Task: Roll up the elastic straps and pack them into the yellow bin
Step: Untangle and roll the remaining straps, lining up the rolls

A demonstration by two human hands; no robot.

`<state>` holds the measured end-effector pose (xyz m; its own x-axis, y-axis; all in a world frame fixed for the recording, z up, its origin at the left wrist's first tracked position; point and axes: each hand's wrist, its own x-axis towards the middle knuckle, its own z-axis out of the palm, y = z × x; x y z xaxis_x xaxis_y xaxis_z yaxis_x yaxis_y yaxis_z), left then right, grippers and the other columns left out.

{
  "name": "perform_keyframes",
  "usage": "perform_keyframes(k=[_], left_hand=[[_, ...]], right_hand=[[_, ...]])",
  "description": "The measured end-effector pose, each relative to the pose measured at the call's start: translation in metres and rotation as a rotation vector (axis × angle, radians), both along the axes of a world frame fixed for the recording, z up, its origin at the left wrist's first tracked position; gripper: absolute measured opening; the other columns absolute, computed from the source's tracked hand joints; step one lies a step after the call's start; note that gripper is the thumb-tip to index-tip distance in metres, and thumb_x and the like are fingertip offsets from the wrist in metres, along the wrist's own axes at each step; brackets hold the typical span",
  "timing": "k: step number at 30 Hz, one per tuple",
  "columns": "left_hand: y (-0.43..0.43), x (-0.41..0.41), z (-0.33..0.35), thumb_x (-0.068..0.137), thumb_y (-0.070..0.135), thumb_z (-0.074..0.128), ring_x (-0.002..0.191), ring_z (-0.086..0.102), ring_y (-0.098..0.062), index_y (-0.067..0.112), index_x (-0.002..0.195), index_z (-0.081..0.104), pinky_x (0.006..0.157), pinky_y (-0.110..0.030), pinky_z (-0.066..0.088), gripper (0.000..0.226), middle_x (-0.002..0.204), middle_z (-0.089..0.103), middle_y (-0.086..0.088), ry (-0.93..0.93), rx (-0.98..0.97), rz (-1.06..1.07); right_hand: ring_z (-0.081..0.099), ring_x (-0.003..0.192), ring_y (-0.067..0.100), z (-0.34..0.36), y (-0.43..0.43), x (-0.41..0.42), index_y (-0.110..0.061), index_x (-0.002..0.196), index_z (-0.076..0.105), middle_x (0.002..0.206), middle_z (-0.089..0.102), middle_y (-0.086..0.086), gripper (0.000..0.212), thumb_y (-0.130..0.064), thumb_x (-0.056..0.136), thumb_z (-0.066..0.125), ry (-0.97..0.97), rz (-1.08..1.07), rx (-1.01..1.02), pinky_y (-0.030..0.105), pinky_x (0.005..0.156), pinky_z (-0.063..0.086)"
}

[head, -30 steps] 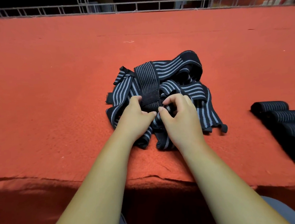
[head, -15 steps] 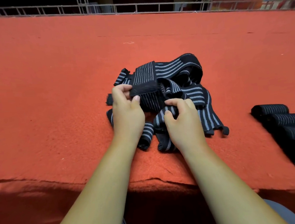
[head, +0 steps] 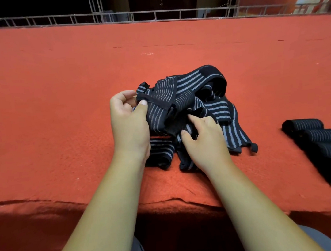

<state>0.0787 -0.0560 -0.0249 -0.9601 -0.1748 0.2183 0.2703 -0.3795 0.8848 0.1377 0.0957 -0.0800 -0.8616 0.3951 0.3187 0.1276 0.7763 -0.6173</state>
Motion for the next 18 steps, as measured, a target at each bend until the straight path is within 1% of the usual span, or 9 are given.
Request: perform_keyframes(k=[2,5,7,9,11,13,14,16,18], left_hand=[[0.001,0.007,0.008,0.103,-0.010,0.055,0.085,0.073,-0.016,0.013,0.119,0.061,0.081,-0.035,0.062,0.028,0.094,0.076,0.002,-0.083,0.041,-0.039],[-0.003,0.015,0.020,0.098,-0.011,0.049,0.081,0.075,-0.028,0.006,0.116,0.071,0.077,-0.046,0.065,0.033,0.103,0.079,-0.019,-0.238,0.052,-0.172],[-0.007,0.016,0.019,0.093,-0.010,0.047,0.080,0.077,-0.031,0.002,0.108,0.076,0.075,-0.048,0.066,0.034,0.100,0.080,-0.023,-0.295,0.045,-0.242],[-0.012,0.012,0.011,0.092,-0.004,0.049,0.089,0.078,-0.033,0.001,0.113,0.076,0.076,-0.048,0.067,0.035,0.104,0.080,-0.022,-0.311,-0.008,-0.185],[-0.015,0.011,0.004,0.095,-0.003,0.049,0.095,0.078,-0.030,0.005,0.120,0.072,0.077,-0.042,0.067,0.035,0.108,0.079,-0.019,-0.315,-0.038,-0.092],[-0.017,0.012,-0.001,0.097,-0.004,0.051,0.091,0.076,-0.025,0.012,0.119,0.071,0.075,-0.038,0.064,0.033,0.108,0.078,-0.017,-0.292,-0.051,-0.058],[-0.018,0.011,-0.004,0.097,-0.004,0.053,0.087,0.075,-0.023,0.016,0.117,0.071,0.074,-0.038,0.062,0.033,0.108,0.078,-0.016,-0.269,-0.075,-0.049],[-0.022,0.010,-0.008,0.095,0.000,0.058,0.085,0.071,-0.019,0.027,0.115,0.071,0.080,-0.037,0.058,0.036,0.108,0.075,-0.006,-0.192,-0.207,-0.015],[-0.027,0.011,-0.008,0.091,0.009,0.064,0.099,0.069,-0.015,0.038,0.113,0.071,0.098,-0.034,0.055,0.037,0.119,0.066,0.002,-0.069,-0.503,0.077]], right_hand=[[0.047,0.128,0.028,0.001,-0.001,0.002,-0.026,0.150,0.056,0.130,0.052,-0.002,0.057,-0.050,0.099,0.062,-0.076,0.000,0.053,0.048,0.113,0.042],[0.049,0.120,0.032,0.006,-0.002,0.006,-0.021,0.112,0.053,0.125,0.050,0.001,0.034,-0.046,0.094,0.068,-0.165,-0.005,0.112,0.048,0.104,0.042],[0.049,0.120,0.034,0.010,-0.002,0.007,-0.023,0.105,0.050,0.124,0.050,0.001,0.027,-0.041,0.094,0.066,-0.171,0.006,0.059,0.048,0.103,0.043],[0.050,0.121,0.034,0.012,-0.002,0.009,-0.025,0.110,0.056,0.122,0.051,-0.001,0.028,-0.045,0.090,0.060,-0.109,0.027,-0.028,0.051,0.105,0.045],[0.051,0.126,0.031,0.012,-0.001,0.012,-0.036,0.129,0.059,0.124,0.053,-0.003,0.052,-0.055,0.081,0.055,-0.031,0.050,-0.136,0.054,0.110,0.045],[0.048,0.136,0.023,0.011,-0.001,0.014,-0.042,0.159,0.041,0.136,0.050,-0.005,0.086,-0.060,0.077,0.060,0.027,0.079,-0.235,0.053,0.119,0.040],[0.047,0.139,0.018,0.010,0.000,0.015,-0.043,0.165,0.031,0.139,0.048,-0.008,0.095,-0.059,0.077,0.066,0.064,0.099,-0.272,0.050,0.122,0.039],[0.049,0.138,0.014,0.007,0.002,0.015,-0.055,0.163,0.028,0.139,0.044,-0.011,0.094,-0.047,0.080,0.074,0.141,0.155,-0.272,0.047,0.123,0.040],[0.049,0.137,0.016,0.005,0.004,0.016,-0.063,0.149,0.044,0.137,0.041,-0.012,0.082,-0.030,0.080,0.075,0.180,0.194,-0.224,0.047,0.122,0.041]])
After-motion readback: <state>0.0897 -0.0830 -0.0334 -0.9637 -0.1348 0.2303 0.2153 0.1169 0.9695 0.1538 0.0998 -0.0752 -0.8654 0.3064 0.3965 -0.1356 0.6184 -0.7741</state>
